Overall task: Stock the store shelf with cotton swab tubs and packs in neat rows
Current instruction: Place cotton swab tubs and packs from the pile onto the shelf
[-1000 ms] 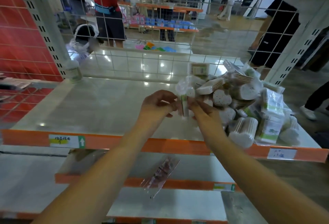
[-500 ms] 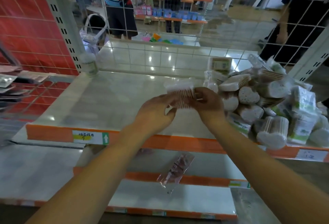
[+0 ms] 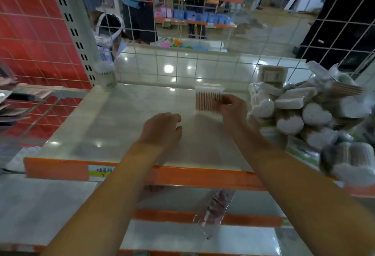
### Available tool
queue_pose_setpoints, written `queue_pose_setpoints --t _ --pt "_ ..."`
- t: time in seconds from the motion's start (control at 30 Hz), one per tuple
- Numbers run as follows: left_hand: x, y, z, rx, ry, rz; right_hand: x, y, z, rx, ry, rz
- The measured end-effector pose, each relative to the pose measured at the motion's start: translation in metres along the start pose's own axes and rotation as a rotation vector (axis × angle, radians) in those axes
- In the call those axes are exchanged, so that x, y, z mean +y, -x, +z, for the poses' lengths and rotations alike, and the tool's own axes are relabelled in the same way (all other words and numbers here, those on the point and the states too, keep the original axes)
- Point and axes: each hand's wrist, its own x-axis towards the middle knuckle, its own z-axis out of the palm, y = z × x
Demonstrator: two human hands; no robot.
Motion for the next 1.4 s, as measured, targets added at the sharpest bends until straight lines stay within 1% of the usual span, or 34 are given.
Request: queue_pose_setpoints --t 0.17,0.27,0.37,0.5,0.63,0.7,1.13,1.4 --pt "0.001 -0.012 0.017 0.114 -0.08 0.123 0.006 -0.025 0.032 0.053 0.1 -0.081" --pt "-0.001 -0.018 0.02 0.145 -0.066 0.141 0.005 -0.041 0.048 0.054 0.128 -0.108" --pt "0.001 -0.019 0.023 0.144 -0.032 0.158 0.009 -0.059 0.056 0.092 0.146 -0.12" --pt "0.0 -0.019 0.029 0.209 0.047 0.187 0.011 -0.075 0.064 0.084 0.148 -0.132" --pt "-0.005 -0.025 0.029 0.178 0.071 0.158 0.01 -0.078 0.068 0.074 0.131 -0.171" --pt "-0.006 -0.025 0.029 0.189 0.083 0.146 0.012 -0.079 0.069 0.069 0.139 -0.185" --pt "-0.004 -0.021 0.03 0.198 0.07 0.165 0.016 -0.08 0.069 0.056 0.183 -0.202" --pt "-0.003 -0.021 0.033 0.259 0.068 0.185 0.015 -0.079 0.068 0.047 0.198 -0.19"
